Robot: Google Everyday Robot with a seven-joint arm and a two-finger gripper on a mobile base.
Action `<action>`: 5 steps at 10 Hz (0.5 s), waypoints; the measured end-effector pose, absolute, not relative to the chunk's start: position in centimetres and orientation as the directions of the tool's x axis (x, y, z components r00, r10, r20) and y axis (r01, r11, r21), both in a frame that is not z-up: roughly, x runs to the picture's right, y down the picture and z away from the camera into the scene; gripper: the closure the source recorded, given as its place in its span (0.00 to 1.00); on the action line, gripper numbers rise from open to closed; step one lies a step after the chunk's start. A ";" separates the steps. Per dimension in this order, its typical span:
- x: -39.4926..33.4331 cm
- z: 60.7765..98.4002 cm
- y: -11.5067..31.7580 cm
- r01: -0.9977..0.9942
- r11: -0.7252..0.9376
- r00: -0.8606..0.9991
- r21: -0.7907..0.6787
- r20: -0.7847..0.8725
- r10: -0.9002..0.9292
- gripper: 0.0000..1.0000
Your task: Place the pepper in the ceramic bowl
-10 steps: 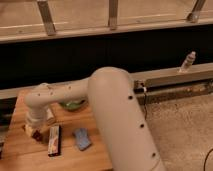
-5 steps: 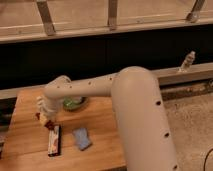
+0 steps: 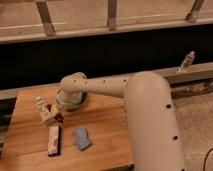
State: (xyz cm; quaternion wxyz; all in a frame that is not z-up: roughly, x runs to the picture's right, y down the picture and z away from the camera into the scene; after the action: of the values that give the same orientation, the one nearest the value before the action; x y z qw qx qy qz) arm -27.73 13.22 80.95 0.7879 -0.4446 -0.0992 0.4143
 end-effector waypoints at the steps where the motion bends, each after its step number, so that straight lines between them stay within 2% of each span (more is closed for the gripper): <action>1: -27.9 80.9 13.3 -0.562 0.262 0.639 -0.784 -0.211 0.740 1.00; 5: -28.1 81.3 13.8 -0.579 0.323 0.690 -0.749 -0.238 0.683 1.00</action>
State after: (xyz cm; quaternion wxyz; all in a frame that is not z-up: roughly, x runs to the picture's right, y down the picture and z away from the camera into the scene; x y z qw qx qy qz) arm -28.14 13.80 81.26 0.8112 -0.4325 -0.0605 0.3888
